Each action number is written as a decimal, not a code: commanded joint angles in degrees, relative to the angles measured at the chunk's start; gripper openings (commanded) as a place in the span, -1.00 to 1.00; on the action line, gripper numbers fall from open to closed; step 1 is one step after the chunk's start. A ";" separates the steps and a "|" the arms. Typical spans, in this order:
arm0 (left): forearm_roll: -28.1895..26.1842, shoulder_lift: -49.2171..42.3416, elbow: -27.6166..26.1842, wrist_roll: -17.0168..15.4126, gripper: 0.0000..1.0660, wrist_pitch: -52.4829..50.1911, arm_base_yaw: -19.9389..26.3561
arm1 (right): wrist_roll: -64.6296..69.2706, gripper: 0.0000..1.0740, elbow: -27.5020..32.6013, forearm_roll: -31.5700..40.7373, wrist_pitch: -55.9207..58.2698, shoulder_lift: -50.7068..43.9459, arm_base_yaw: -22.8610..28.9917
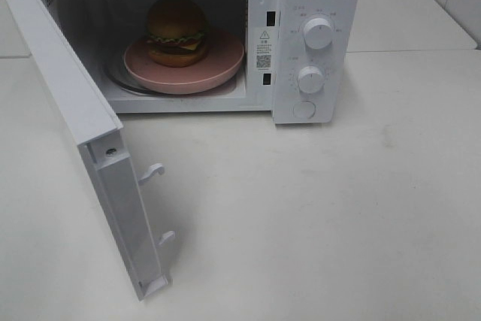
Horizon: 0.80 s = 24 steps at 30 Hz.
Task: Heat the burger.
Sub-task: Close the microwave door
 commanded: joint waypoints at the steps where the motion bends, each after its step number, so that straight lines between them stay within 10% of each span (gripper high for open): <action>1: -0.11 -0.97 0.11 -0.46 0.88 -0.46 -0.17 | -0.23 0.40 0.34 -0.17 -0.17 -1.83 -0.40; 24: -0.06 -0.97 0.11 -0.46 0.88 -0.46 -0.17 | -0.23 0.40 0.34 -0.17 -0.17 -1.83 -0.40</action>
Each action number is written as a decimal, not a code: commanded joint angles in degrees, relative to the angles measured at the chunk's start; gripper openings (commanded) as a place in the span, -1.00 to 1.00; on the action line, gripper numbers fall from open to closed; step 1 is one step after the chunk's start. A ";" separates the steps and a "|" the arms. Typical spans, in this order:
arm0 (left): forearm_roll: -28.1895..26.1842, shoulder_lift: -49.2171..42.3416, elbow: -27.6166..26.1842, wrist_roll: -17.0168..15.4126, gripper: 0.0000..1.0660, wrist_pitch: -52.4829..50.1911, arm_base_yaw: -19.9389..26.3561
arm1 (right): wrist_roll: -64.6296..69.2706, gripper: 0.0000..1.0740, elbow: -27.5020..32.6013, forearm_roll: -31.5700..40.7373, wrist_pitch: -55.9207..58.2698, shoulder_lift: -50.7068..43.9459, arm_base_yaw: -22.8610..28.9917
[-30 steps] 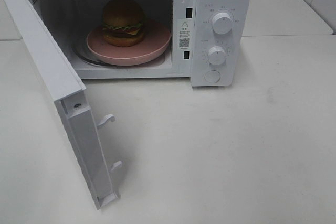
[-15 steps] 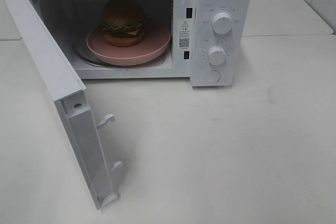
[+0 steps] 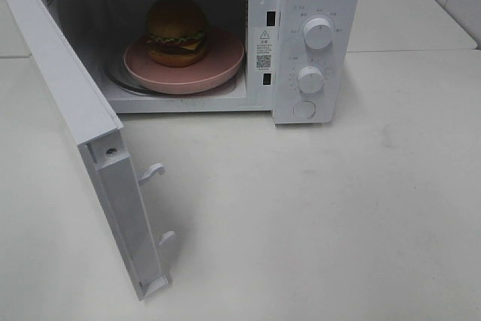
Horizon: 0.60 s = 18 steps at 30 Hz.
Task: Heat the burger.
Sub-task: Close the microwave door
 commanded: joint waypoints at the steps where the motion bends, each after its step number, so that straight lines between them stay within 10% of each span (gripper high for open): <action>1: -0.06 -0.97 0.11 -0.46 0.88 -0.46 -0.17 | -0.23 0.40 0.23 -0.23 -0.17 -1.78 -0.40; 18: -0.06 -0.97 0.11 -0.46 0.88 -0.46 -0.17 | -0.23 0.40 0.23 -0.23 -0.17 -1.78 -0.40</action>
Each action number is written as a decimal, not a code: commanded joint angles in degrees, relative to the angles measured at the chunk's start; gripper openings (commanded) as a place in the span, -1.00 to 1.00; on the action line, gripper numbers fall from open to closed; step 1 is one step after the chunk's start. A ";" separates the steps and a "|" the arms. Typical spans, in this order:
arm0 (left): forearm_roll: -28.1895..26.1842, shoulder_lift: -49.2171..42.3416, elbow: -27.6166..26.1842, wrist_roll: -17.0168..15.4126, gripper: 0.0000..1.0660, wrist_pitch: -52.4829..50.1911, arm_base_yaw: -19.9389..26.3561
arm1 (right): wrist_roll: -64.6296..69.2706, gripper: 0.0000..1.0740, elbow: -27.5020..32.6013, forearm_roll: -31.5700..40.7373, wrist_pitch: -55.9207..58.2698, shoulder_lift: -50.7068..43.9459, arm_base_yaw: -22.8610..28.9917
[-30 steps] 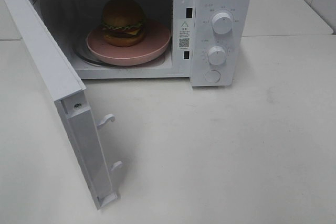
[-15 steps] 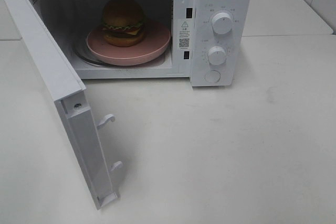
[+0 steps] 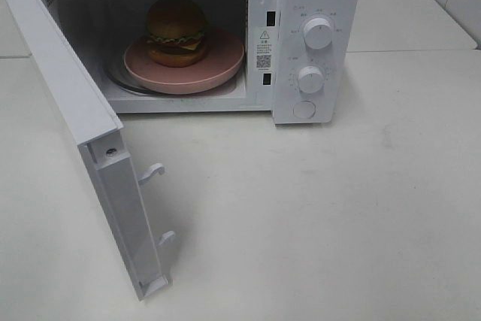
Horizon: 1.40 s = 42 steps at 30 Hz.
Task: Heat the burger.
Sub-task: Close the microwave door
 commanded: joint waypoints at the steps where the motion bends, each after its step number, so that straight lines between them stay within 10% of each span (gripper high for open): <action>1: -0.06 -0.97 0.11 -0.46 0.88 -0.46 -0.17 | -0.23 0.40 0.23 -0.23 -0.17 -1.78 -0.40; 26: -2.29 6.65 -2.92 -0.46 0.79 -5.90 -0.23 | -0.23 0.40 0.23 -0.23 -0.17 -1.78 -0.40; 32: -1.72 9.91 -2.92 -0.40 0.20 -10.71 -0.23 | -0.23 0.40 0.23 -0.23 -0.17 -1.78 -0.40; 38: -0.92 15.36 -2.92 -0.40 -0.86 -17.19 -0.23 | -0.23 0.40 0.23 -0.23 -0.17 -1.78 -0.40; 42: -0.74 18.28 -2.92 -0.17 -1.00 -19.02 -0.23 | -0.23 0.40 0.23 -0.23 -0.17 -1.78 -0.40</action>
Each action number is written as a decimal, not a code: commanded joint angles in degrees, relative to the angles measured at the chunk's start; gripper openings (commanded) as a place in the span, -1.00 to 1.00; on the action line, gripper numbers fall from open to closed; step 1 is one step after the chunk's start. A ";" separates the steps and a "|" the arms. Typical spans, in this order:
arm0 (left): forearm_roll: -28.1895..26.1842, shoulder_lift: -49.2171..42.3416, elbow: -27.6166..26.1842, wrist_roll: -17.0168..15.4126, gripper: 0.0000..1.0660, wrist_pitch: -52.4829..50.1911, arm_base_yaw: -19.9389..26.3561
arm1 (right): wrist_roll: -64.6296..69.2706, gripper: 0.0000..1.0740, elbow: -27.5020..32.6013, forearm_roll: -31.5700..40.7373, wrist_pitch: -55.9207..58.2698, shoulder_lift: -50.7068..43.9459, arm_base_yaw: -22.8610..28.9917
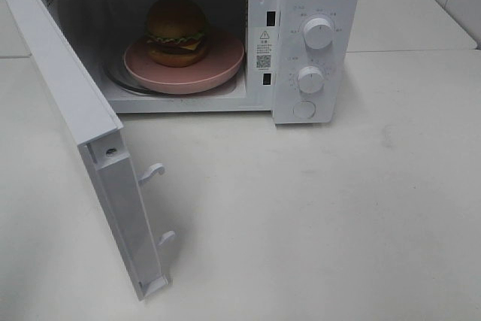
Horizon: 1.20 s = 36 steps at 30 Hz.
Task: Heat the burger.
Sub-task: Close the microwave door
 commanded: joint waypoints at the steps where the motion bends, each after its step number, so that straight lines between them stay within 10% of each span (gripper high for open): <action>1: 0.40 4.35 -0.34 -0.06 -1.00 -4.30 -0.23 | -0.23 0.40 0.23 -0.23 -0.17 -1.78 -0.40; 19: -4.30 21.49 13.58 11.00 -1.00 -33.69 -0.23 | -0.23 0.40 0.23 -0.23 -0.17 -1.78 -0.40; 30: -5.21 28.59 20.34 10.66 -1.00 -57.35 -0.34 | -0.23 0.40 0.23 -0.23 -0.17 -1.78 -0.40; 36: 0.46 33.80 22.29 4.47 -1.00 -68.30 -0.34 | -0.23 0.40 0.23 -0.23 -0.17 -1.78 -0.40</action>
